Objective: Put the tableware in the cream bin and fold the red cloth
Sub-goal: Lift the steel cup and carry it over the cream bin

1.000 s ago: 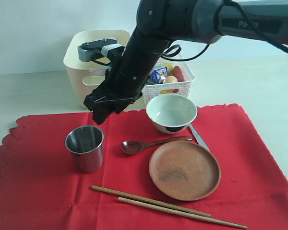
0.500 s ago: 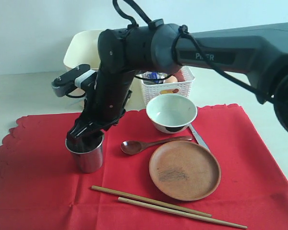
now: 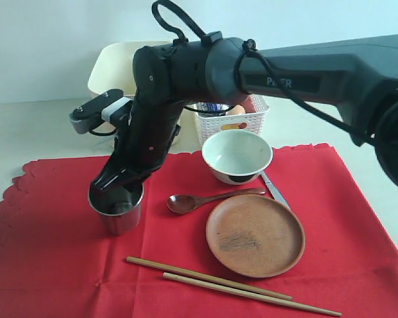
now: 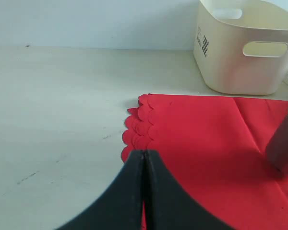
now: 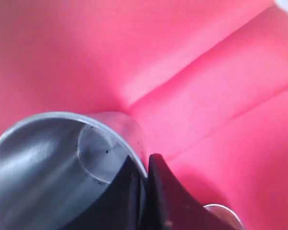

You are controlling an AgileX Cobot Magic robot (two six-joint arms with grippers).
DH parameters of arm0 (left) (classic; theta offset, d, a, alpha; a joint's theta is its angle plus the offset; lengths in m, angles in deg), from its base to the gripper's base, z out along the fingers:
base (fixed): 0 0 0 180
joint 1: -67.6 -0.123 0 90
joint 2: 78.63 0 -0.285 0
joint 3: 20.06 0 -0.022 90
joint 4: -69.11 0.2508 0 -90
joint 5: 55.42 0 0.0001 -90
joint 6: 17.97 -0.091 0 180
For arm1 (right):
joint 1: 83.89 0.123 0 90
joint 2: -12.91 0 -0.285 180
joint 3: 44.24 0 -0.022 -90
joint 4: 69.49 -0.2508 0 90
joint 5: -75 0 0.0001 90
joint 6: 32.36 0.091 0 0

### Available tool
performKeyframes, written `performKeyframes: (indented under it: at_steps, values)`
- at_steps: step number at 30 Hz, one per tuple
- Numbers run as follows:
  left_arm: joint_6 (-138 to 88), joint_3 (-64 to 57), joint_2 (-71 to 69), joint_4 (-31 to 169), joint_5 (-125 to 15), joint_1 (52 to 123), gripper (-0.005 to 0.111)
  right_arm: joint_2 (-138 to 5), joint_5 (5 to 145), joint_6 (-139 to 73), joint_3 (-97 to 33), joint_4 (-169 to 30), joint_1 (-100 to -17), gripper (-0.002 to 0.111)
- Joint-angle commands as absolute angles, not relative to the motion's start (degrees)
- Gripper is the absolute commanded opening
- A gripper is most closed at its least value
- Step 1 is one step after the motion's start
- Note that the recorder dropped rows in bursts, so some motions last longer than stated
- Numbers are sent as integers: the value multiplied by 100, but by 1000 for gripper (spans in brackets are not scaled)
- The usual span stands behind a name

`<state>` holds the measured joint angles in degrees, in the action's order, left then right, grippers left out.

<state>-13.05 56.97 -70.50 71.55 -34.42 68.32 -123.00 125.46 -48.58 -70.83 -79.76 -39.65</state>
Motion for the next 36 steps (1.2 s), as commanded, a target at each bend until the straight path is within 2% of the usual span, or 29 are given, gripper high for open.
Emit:
performKeyframes:
  at_steps: [1, 8, 17, 20, 26, 36]
  values:
    - [-1323, 5716, -7084, 7138, -3515, 6815, 0, -11862, 12468, -4869, -7083, -7922, -3971, 0]
    - [-1323, 5716, -7084, 7138, -3515, 6815, 0, -11171, 12445, -4869, -7083, -7819, -4165, 0]
    - [-1323, 5716, -7084, 7138, -3515, 6815, 0, -10549, 11626, -4888, -7087, -7873, -5096, 0]
    - [-1323, 5716, -7084, 7138, -3515, 6815, 0, -10594, 11171, -5492, -7087, -8701, -5475, 0]
    - [-1323, 5716, -7084, 7138, -3515, 6815, 0, -11289, 11059, -6879, -7603, -10418, -6114, 0]
    - [-1323, 5716, -7084, 7138, -3515, 6815, 0, -12834, 12206, -6974, -9604, -10520, -6294, 0]
